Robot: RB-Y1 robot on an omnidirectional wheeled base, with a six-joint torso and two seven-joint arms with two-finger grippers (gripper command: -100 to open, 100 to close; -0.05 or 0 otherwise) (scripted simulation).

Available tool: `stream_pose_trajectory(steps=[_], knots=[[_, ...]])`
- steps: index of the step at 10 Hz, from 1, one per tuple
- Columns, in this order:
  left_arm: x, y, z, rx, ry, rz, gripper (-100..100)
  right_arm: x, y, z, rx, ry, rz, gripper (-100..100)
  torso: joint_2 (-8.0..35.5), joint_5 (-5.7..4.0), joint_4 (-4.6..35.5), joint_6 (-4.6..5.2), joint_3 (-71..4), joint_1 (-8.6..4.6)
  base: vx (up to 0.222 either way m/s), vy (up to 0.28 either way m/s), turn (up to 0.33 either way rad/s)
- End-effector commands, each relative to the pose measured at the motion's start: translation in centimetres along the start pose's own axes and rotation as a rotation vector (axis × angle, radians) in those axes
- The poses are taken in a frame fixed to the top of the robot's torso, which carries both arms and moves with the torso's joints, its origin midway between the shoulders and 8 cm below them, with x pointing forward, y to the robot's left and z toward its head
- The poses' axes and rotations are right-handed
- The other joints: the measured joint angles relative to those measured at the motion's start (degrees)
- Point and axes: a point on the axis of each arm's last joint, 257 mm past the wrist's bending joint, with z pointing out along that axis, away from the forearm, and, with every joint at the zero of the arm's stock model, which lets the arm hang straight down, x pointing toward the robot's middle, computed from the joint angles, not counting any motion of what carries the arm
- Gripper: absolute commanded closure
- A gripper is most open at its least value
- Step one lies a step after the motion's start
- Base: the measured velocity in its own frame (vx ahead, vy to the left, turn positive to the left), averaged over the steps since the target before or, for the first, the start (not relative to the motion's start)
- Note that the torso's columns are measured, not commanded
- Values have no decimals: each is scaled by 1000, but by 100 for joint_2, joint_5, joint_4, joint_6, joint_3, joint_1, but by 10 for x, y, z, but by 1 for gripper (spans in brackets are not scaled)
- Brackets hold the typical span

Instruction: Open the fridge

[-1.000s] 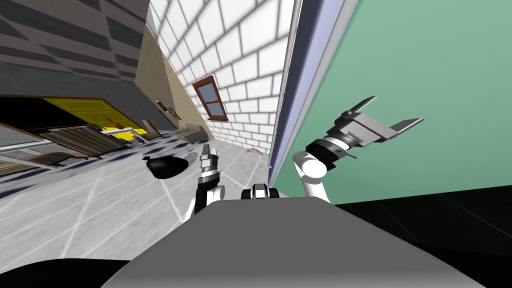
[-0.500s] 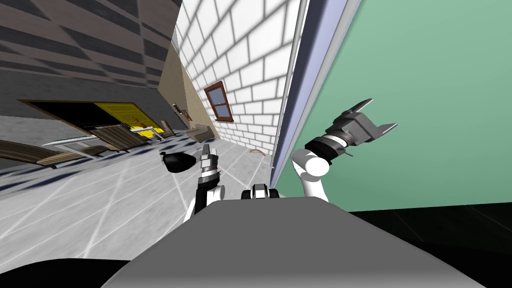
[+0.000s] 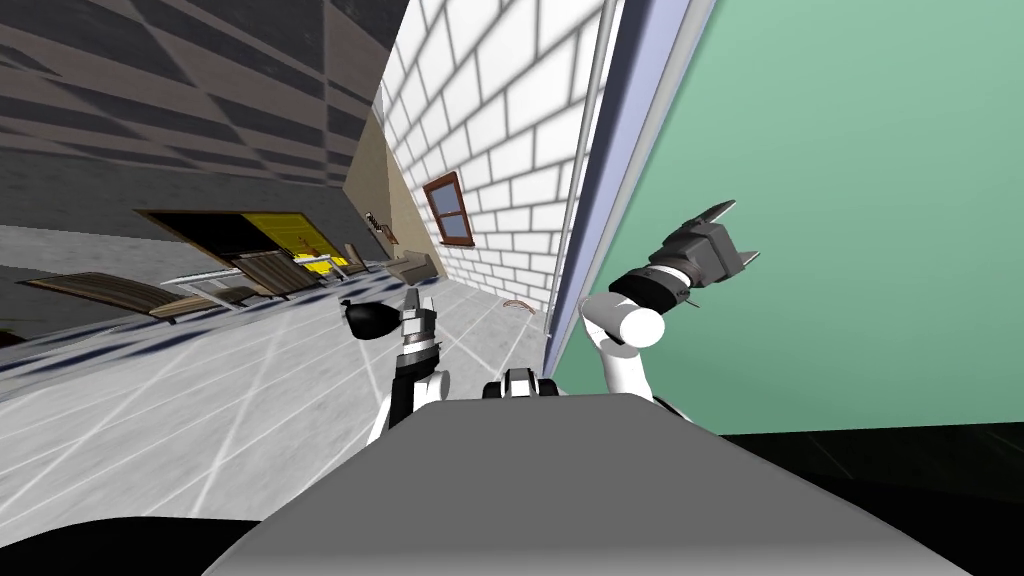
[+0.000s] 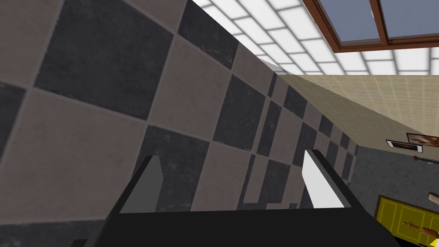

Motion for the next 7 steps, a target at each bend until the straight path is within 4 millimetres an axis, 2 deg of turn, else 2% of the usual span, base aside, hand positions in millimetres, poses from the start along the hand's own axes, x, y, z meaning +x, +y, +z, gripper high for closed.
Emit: stream_pose_trajectory(steps=[1,7], knots=[[0,0,0,0,0,0,0,-21,-3,-2,-17,-75,58,-100,-21,-11,-13,-24,-8,-2,-14,-1,92],[0,0,0,0,0,0,0,-48,-6,-4,-89,-197,188,-100,-135,-34,-70,-75,-82,-15,-11,1,88]])
